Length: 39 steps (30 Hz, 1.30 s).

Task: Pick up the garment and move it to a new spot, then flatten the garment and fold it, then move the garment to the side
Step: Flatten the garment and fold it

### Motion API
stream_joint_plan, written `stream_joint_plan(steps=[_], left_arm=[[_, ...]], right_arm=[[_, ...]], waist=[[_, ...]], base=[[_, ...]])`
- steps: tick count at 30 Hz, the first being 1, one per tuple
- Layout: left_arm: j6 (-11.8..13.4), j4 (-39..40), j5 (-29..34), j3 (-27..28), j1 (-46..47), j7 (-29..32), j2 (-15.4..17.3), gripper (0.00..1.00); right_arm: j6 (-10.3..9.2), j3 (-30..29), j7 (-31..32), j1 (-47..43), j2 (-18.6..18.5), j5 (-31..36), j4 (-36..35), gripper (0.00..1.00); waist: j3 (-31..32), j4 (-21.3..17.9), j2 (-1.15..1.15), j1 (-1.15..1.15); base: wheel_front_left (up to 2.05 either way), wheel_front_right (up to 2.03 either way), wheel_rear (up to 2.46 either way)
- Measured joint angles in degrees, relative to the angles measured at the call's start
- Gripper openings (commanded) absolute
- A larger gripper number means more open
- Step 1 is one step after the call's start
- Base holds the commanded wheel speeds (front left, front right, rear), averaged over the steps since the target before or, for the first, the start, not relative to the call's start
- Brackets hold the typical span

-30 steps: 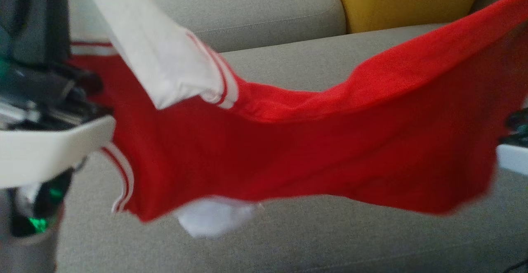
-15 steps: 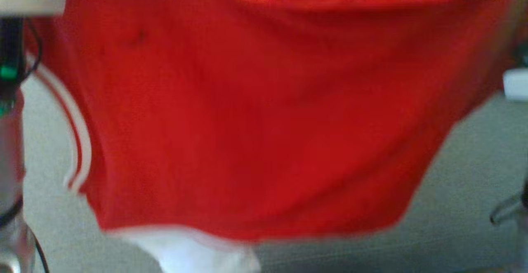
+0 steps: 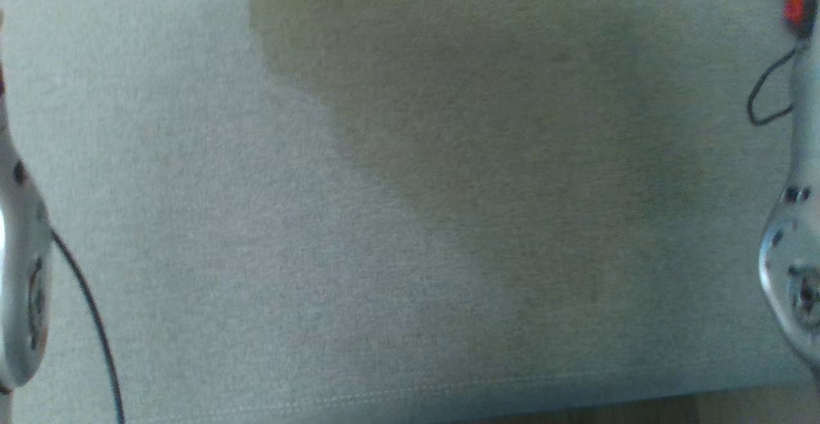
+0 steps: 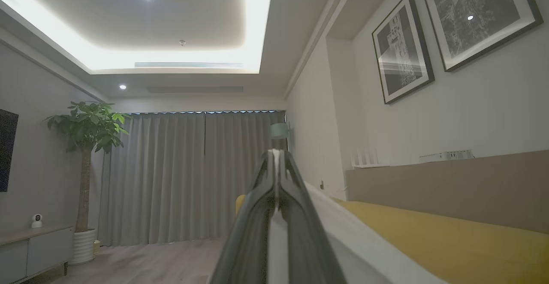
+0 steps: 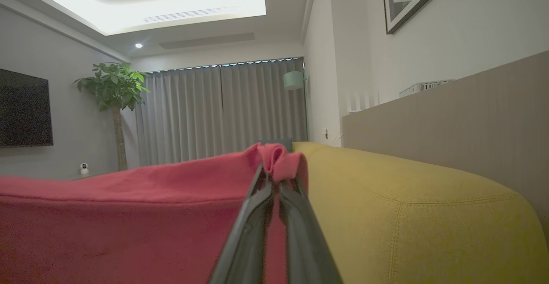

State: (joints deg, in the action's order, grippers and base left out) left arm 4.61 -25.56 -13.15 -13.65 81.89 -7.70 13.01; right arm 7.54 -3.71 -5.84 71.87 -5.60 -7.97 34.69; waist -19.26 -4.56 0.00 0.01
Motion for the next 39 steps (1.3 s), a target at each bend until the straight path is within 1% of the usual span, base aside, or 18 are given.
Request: stream_joint_plan(steps=[2, 4, 6, 9, 13, 15, 17, 18, 22, 26, 32, 35, 37, 38, 39], left_arm=[[-0.12, -2.13, -0.15, 0.00, 2.23, -3.54, -1.48, 0.00], [-0.44, -4.67, -1.63, 0.63, 2.14, -4.92, -3.09, 0.00], [-1.20, -7.05, -2.86, 0.81, -0.27, -5.80, -4.43, 0.00], [-3.01, -8.36, -4.12, 0.51, -7.08, -6.58, -6.08, 0.00], [-5.21, -7.26, -5.44, -0.27, -16.10, -6.61, -7.84, 0.00], [-5.95, -4.41, -5.67, -0.12, -19.89, -6.62, -8.33, 0.00], [-6.66, -1.08, -6.47, 1.23, -23.34, -6.87, -8.60, 0.00], [-6.66, -1.08, -6.47, 1.23, -23.34, -6.87, -8.60, 0.00], [-7.45, 5.36, -8.38, 4.24, -30.02, -6.95, -9.25, 0.00], [-8.15, 11.56, -11.04, 7.28, -37.43, -7.00, -9.87, 0.00], [-8.65, 20.22, -13.00, 8.27, -51.21, -7.00, -10.03, 0.00], [-8.62, 23.99, -13.93, 8.35, -58.35, -7.00, -10.04, 0.00], [-8.64, 25.84, -14.29, 7.54, -63.13, -6.92, -10.01, 0.00], [-8.65, 27.54, -14.22, 6.35, -67.83, -6.53, -10.01, 0.00], [-8.62, 28.21, -14.24, 5.98, -70.08, -6.44, -10.00, 0.00]], right_arm=[[0.00, -2.14, -2.64, 3.20, 0.11, 2.60, 5.00, 0.00], [0.00, -3.79, -4.17, 4.90, 0.22, 4.75, 9.67, 0.00], [0.00, -5.26, -5.04, 4.98, 0.55, 6.55, 14.34, 0.00], [0.00, -8.27, -5.71, 4.68, 1.29, 6.44, 21.85, 0.00], [0.00, -10.02, -7.23, 2.45, 1.24, 6.39, 28.10, 0.00], [0.00, -10.01, -7.37, 0.61, 1.25, 5.71, 30.05, 0.00], [0.00, -9.78, -7.88, -1.25, 1.25, 4.53, 31.06, 0.00], [0.00, -9.78, -7.88, -1.25, 1.25, 4.53, 31.06, 0.00], [0.00, -7.45, -8.38, -3.80, 1.21, 0.86, 31.00, 0.00], [0.00, -3.50, -8.47, -8.26, 1.22, -5.25, 27.29, 0.00], [0.00, 2.29, -8.53, -20.96, 1.07, -15.58, 17.72, 0.00], [0.00, 4.89, -8.53, -27.96, 0.29, -19.60, 12.80, 0.00], [0.00, 6.12, -8.53, -32.78, -0.64, -21.51, 9.62, 0.00], [0.00, 7.04, -8.53, -37.51, -1.29, -22.65, 6.86, 0.00], [0.00, 7.28, -8.53, -39.95, -1.48, -22.98, 5.43, 0.00]], waist=[[-1.75, 0.77, 0.00, 0.00], [-3.56, 1.59, 0.00, 0.00], [-5.40, 2.54, 0.00, 0.01], [-8.19, 3.96, 0.00, 0.01], [-11.26, 5.71, 0.00, 0.02], [-12.15, 6.37, 0.00, 0.01], [-12.48, 6.69, 0.00, 0.01], [-12.48, 6.69, 0.00, 0.01], [-11.30, 6.27, 0.00, -0.01], [-8.87, 5.62, 0.00, 0.00], [-3.66, 4.72, 0.00, -0.01], [-0.65, 4.40, 0.00, -0.01], [1.54, 4.27, 0.00, -0.01], [3.76, 4.20, 0.00, -0.01], [4.92, 4.17, 0.00, -0.01]], base=[[0.00, 0.00, 0.00], [0.00, 0.00, 0.00], [0.00, 0.00, 0.00], [0.00, 0.00, 0.00], [0.00, 0.00, 0.00], [0.00, 0.00, 0.00], [0.00, 0.00, 0.00], [0.00, 0.00, 0.00], [0.00, 0.00, 0.00], [0.00, 0.00, 0.00], [0.00, 0.00, 0.00], [0.00, 0.00, 0.00], [0.00, 0.00, 0.00], [0.00, 0.00, 0.00], [0.00, 0.00, 0.00]])
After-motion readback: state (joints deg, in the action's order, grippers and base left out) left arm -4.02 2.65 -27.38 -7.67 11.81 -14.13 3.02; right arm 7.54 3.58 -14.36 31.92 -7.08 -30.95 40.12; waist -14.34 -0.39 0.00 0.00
